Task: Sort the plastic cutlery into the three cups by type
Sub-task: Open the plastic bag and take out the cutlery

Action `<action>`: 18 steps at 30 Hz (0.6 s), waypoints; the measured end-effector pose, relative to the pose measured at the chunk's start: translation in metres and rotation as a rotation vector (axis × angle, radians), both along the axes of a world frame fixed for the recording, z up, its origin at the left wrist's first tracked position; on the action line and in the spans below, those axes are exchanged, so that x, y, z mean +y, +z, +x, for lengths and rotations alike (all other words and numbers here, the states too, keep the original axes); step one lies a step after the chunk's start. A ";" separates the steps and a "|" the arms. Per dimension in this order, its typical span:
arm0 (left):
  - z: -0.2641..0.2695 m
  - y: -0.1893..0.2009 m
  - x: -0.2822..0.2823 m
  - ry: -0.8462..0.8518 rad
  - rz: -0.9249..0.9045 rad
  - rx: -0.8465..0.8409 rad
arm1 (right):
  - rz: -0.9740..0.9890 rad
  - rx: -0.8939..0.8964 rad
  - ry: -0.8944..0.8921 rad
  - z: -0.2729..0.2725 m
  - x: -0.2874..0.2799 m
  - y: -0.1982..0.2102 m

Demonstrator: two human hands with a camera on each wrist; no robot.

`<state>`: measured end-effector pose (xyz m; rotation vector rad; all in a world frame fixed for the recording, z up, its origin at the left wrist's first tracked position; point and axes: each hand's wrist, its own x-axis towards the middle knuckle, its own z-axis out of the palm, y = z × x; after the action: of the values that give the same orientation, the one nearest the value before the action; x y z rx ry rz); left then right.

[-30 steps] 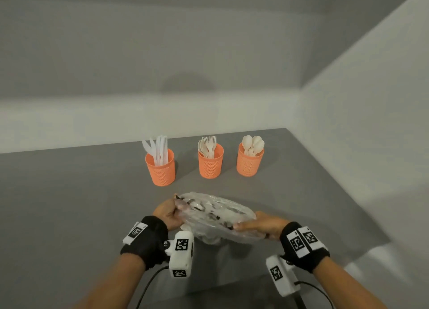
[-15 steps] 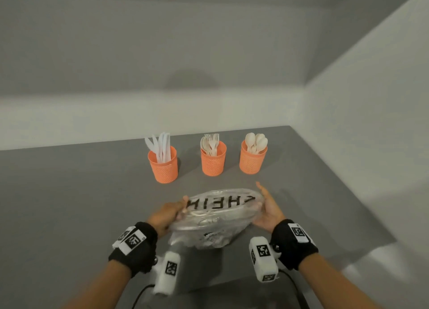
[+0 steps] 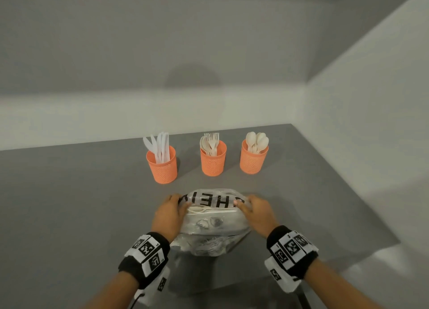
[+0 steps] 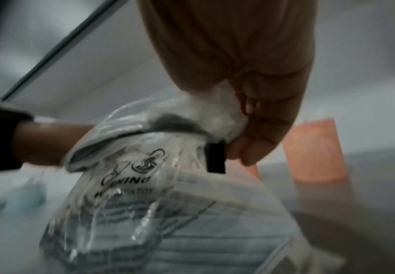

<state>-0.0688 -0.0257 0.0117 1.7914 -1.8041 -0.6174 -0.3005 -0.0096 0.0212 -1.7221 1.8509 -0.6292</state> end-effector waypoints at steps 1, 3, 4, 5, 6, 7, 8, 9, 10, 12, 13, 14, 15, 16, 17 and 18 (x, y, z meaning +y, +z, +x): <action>0.000 0.002 -0.004 0.011 -0.006 0.013 | 0.005 -0.054 -0.009 0.000 -0.005 -0.003; 0.001 0.007 -0.013 0.035 0.026 0.050 | 0.047 -0.271 -0.121 0.002 -0.014 0.002; 0.000 0.010 -0.017 0.039 0.044 0.070 | 0.082 -0.398 -0.182 0.001 -0.020 0.004; -0.002 0.015 -0.021 0.039 0.060 0.096 | 0.135 -0.515 -0.234 0.001 -0.026 0.007; -0.005 0.018 -0.025 0.042 0.075 0.141 | 0.198 -0.619 -0.261 0.000 -0.031 0.011; -0.008 0.023 -0.029 0.056 0.096 0.210 | 0.243 -0.706 -0.276 -0.001 -0.033 0.016; -0.011 0.026 -0.035 0.072 0.114 0.287 | 0.252 -0.793 -0.288 -0.002 -0.036 0.021; -0.013 0.030 -0.039 0.090 0.128 0.353 | 0.245 -0.859 -0.287 -0.003 -0.036 0.027; -0.013 0.032 -0.045 0.104 0.140 0.405 | 0.224 -0.893 -0.286 -0.004 -0.036 0.033; -0.015 0.034 -0.051 0.135 0.179 0.451 | 0.184 -0.812 -0.274 -0.005 -0.036 0.034; -0.016 0.031 -0.053 0.146 0.200 0.427 | 0.181 -0.724 -0.260 -0.005 -0.037 0.029; -0.018 0.027 -0.052 0.149 0.217 0.381 | 0.175 -0.654 -0.243 -0.005 -0.036 0.025; -0.019 0.023 -0.049 0.145 0.234 0.319 | 0.165 -0.588 -0.236 -0.006 -0.036 0.019; -0.020 0.019 -0.046 0.138 0.244 0.249 | 0.142 -0.545 -0.235 -0.007 -0.034 0.014; -0.021 0.016 -0.043 0.124 0.229 0.189 | 0.125 -0.506 -0.233 -0.009 -0.033 0.007; -0.019 0.014 -0.040 0.116 0.205 0.151 | 0.102 -0.455 -0.208 -0.013 -0.031 0.003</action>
<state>-0.0882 -0.0655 0.0252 1.9101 -1.5725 -0.8937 -0.3133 -0.0409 0.0238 -1.2043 1.7067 -0.9068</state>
